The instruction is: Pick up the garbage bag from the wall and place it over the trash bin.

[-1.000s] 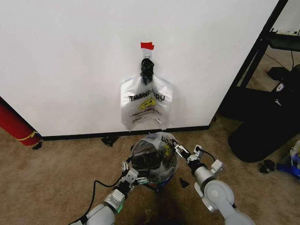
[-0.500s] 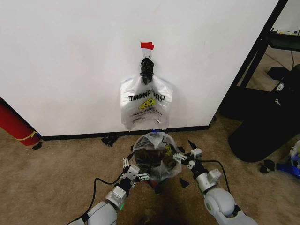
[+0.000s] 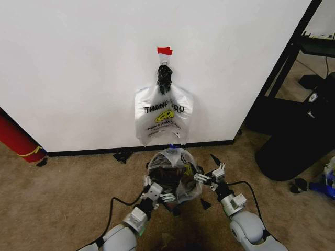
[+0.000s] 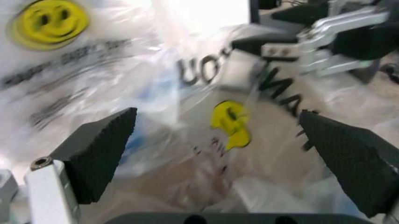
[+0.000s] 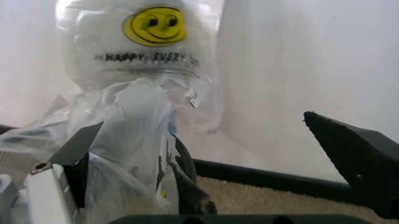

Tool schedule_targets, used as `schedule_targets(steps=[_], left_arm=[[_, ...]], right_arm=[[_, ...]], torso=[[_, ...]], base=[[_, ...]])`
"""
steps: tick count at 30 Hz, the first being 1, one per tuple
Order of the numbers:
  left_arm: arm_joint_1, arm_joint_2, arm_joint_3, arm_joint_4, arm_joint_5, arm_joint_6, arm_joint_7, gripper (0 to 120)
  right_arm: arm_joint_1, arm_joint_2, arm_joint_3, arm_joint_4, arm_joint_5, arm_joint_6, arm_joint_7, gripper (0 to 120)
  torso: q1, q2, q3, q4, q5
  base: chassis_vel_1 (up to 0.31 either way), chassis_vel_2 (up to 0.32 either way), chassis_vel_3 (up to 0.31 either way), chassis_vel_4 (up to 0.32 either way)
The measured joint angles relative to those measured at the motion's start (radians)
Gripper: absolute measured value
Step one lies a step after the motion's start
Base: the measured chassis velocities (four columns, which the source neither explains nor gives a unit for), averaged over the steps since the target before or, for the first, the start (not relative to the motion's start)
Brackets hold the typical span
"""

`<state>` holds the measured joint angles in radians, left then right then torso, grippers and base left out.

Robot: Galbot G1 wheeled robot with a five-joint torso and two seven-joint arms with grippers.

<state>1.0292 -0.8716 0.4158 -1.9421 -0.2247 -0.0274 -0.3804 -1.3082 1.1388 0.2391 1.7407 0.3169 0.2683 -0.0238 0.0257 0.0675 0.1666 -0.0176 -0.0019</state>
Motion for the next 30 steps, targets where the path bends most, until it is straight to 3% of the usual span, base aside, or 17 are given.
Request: schedule_targets(steps=[7, 13, 22, 30], left_arm=[[-0.084, -0.013, 0.078, 0.018, 0.002, 0.108, -0.009, 100], [-0.107, -0.029, 0.093, 0.036, -0.025, 0.147, -0.031, 100], [-0.146, -0.065, 0.117, 0.03, -0.133, 0.178, -0.079, 100], [-0.167, -0.095, 0.145, 0.048, -0.161, 0.188, -0.096, 100]], right_arm=[[-0.005, 0.0, 0.0, 0.014, 0.016, -0.014, 0.005, 100], [-0.003, 0.002, -0.005, 0.02, 0.023, -0.02, 0.004, 100], [0.006, 0.006, -0.011, 0.021, 0.023, -0.032, 0.003, 100], [0.005, 0.008, -0.012, 0.024, 0.037, -0.037, 0.006, 100]], torso=[[0.0, 0.0, 0.0, 0.0, 0.0], [0.0, 0.0, 0.0, 0.0002, 0.0], [0.0, 0.0, 0.0, 0.0002, 0.0], [0.0, 0.0, 0.0, 0.0002, 0.0]], base=[[0.0, 0.0, 0.0, 0.0], [0.0, 0.0, 0.0, 0.0], [0.0, 0.0, 0.0, 0.0], [0.0, 0.0, 0.0, 0.0]])
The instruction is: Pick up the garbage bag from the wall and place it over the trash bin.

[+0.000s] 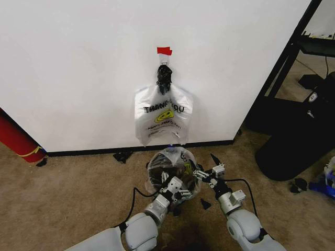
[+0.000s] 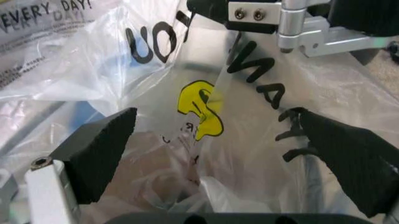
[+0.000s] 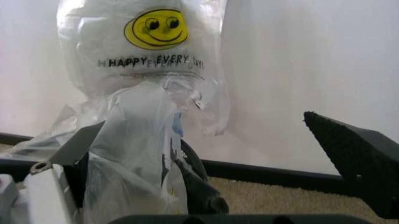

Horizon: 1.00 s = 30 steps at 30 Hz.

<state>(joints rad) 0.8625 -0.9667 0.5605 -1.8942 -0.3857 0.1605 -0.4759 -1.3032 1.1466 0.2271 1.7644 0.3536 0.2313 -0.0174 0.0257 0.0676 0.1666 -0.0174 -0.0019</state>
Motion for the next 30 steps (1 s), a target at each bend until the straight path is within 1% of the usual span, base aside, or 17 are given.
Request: schedule_targets(steps=[5, 8, 18, 22, 30], left_arm=[[-0.013, -0.038, 0.009, 0.013, -0.032, 0.01, -0.026, 100], [-0.024, -0.05, 0.018, 0.017, -0.04, 0.018, -0.031, 100], [-0.044, -0.076, 0.046, 0.058, -0.03, 0.029, -0.034, 100], [-0.058, -0.096, 0.054, 0.074, -0.031, 0.03, -0.037, 100], [-0.069, -0.124, 0.069, 0.093, -0.029, 0.032, -0.04, 100]], right_arm=[[-0.003, -0.002, 0.001, 0.001, 0.005, -0.003, 0.001, 100], [-0.003, -0.003, 0.001, 0.005, 0.016, -0.008, 0.006, 100], [-0.004, -0.002, -0.007, 0.06, 0.111, -0.049, 0.028, 100], [-0.007, -0.005, -0.013, 0.084, 0.176, -0.087, 0.032, 100], [-0.013, 0.0, -0.025, 0.083, 0.184, -0.095, 0.028, 100]], torso=[[0.0, 0.0, 0.0, 0.0, 0.0001], [0.0, 0.0, 0.0, -0.0001, 0.0001], [0.0, 0.0, 0.0, -0.0001, 0.0], [0.0, 0.0, 0.0, -0.0001, 0.0], [0.0, 0.0, 0.0, -0.0001, 0.0001]], base=[[0.0, 0.0, 0.0, 0.0], [0.0, 0.0, 0.0, 0.0], [0.0, 0.0, 0.0, 0.0], [0.0, 0.0, 0.0, 0.0], [0.0, 0.0, 0.0, 0.0]])
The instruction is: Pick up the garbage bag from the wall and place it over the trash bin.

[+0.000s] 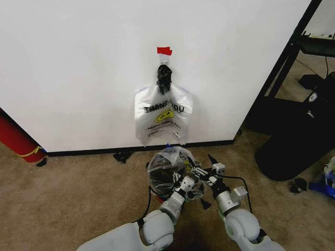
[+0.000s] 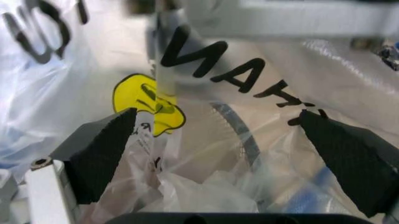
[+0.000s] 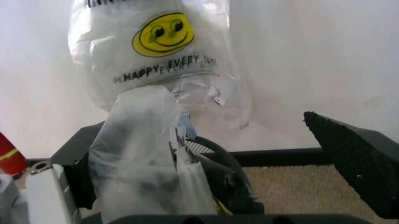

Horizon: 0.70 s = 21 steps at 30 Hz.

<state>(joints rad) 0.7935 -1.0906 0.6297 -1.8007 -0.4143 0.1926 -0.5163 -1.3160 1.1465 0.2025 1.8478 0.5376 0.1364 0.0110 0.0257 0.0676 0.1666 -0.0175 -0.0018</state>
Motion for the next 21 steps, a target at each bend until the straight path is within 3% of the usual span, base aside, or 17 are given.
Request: schedule_targets(steps=[5, 15, 21], left_arm=[[-0.002, -0.014, 0.007, 0.011, 0.005, 0.001, -0.002, 100], [-0.011, -0.028, 0.01, 0.031, 0.006, 0.001, -0.007, 100], [-0.012, 0.033, -0.02, -0.047, -0.021, 0.003, -0.01, 100]], right_arm=[[-0.006, 0.003, -0.008, 0.012, 0.021, -0.004, -0.008, 100], [-0.018, -0.005, -0.004, 0.092, 0.217, -0.068, -0.01, 100], [-0.013, -0.013, 0.026, 0.084, 0.157, -0.041, -0.011, 100]], torso=[[0.0, 0.0, 0.0, 0.0, 0.0], [0.0, 0.0, 0.0, 0.0, -0.0002], [0.0, 0.0, 0.0, 0.0, -0.0002]], base=[[0.0, 0.0, 0.0, 0.0], [0.0, 0.0, 0.0, 0.0], [0.0, 0.0, 0.0, 0.0]])
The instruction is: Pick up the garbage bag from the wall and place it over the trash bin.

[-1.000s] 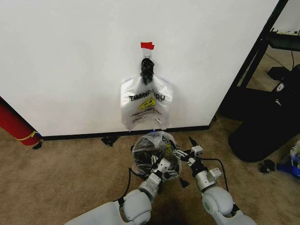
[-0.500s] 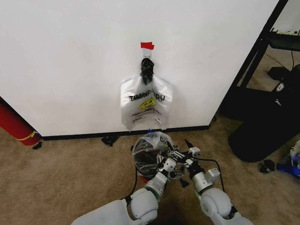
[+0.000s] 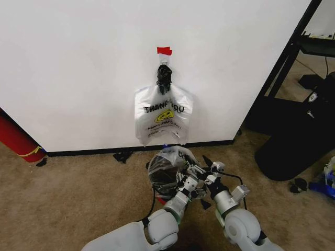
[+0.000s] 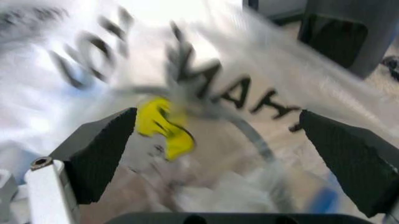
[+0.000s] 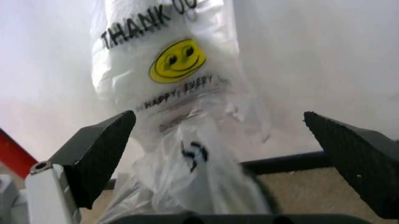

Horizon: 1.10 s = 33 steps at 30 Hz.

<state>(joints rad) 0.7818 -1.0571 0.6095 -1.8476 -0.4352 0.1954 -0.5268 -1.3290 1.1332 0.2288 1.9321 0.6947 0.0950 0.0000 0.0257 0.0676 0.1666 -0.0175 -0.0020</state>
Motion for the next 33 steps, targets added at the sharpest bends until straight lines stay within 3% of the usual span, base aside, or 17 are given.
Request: schedule_targets(steps=[7, 14, 20, 23, 27, 33], left_arm=[[0.035, 0.088, -0.062, -0.108, -0.038, -0.027, 0.043, 100], [0.096, 0.145, -0.125, -0.189, -0.049, -0.056, 0.07, 100], [0.193, 0.172, -0.27, -0.251, -0.056, -0.099, 0.067, 100], [0.209, 0.176, -0.3, -0.262, -0.062, -0.11, 0.055, 100], [0.285, 0.18, -0.415, -0.283, -0.063, -0.158, 0.022, 100], [0.428, 0.173, -0.569, -0.296, -0.05, -0.21, 0.018, 100]], right_arm=[[-0.03, -0.002, 0.032, 0.008, 0.012, 0.012, -0.017, 100], [-0.079, 0.001, 0.097, 0.042, 0.232, -0.019, -0.059, 100], [-0.183, -0.007, 0.212, 0.044, 0.438, -0.078, -0.149, 100], [-0.214, -0.01, 0.229, 0.033, 0.46, -0.085, -0.181, 100], [-0.29, -0.025, 0.239, 0.0, 0.5, -0.098, -0.295, 100], [-0.28, -0.051, 0.199, -0.064, 0.503, -0.106, -0.398, 100]], torso=[[0.0, 0.0, 0.0, 0.0, -0.0001], [0.0, 0.0, 0.0, 0.0, -0.0001], [0.0, 0.0, 0.0, -0.0001, -0.0002], [0.0, 0.0, 0.0, -0.0001, 0.0], [0.0, 0.0, 0.0, -0.0003, 0.0], [0.0, 0.0, 0.0, 0.0001, -0.0001]], base=[[0.0, 0.0, 0.0, 0.0], [0.0, 0.0, 0.0, 0.0], [0.0, 0.0, 0.0, 0.0], [0.0, 0.0, 0.0, 0.0], [0.0, 0.0, 0.0, 0.0], [0.0, 0.0, 0.0, 0.0]])
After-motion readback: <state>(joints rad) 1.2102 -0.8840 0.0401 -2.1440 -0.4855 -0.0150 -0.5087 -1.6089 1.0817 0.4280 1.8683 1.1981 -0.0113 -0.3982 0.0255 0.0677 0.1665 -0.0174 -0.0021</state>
